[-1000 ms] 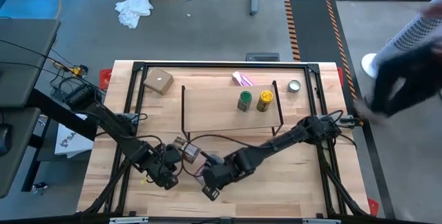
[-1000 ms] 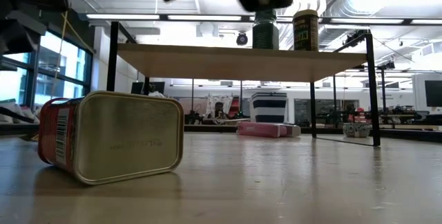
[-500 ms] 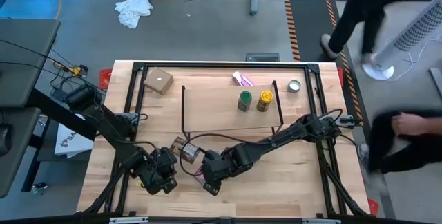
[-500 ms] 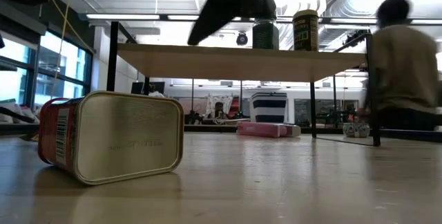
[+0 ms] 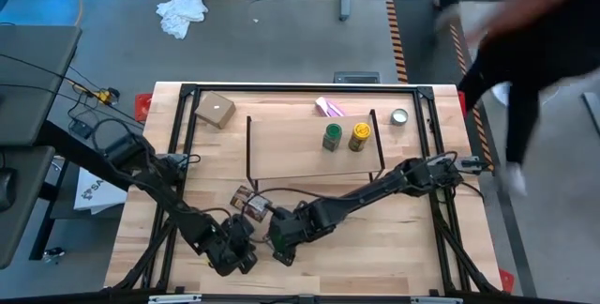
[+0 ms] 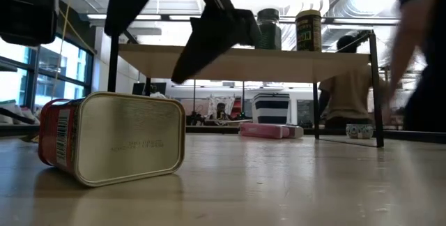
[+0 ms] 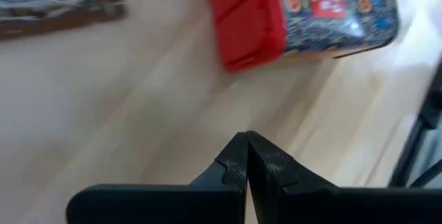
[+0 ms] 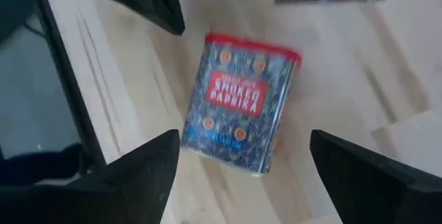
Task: Shelf spices
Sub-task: Put the red seasoning can on the shelf
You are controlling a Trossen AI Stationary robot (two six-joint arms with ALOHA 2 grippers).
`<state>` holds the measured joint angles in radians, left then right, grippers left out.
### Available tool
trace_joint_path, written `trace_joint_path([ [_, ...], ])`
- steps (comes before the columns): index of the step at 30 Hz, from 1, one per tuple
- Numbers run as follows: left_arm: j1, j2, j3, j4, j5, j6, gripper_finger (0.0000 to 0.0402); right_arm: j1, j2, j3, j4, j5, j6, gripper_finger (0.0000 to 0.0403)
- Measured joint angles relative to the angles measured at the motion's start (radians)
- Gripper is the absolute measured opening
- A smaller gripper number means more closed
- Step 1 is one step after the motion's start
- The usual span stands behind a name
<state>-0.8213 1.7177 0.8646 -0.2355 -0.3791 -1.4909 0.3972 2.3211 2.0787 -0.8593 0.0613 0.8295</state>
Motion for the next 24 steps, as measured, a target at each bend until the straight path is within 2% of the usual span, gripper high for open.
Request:
trace_joint_path([
  [7,0.016,0.078,0.001,0.132,0.047,0.052,0.0,0.001,0.013,0.001,0.003,-0.116,-0.07,0.0321],
  [11,0.023,0.096,0.002,0.183,0.079,0.061,0.0,0.005,0.013,0.001,0.004,-0.119,-0.079,0.0321],
  [19,0.013,0.008,0.003,0.206,0.073,0.222,0.0,0.019,0.013,0.001,0.003,-0.097,-0.095,0.0321],
  [24,0.031,0.022,0.003,0.255,0.113,0.285,0.0,0.023,0.01,0.001,-0.049,-0.096,-0.128,0.0321],
])
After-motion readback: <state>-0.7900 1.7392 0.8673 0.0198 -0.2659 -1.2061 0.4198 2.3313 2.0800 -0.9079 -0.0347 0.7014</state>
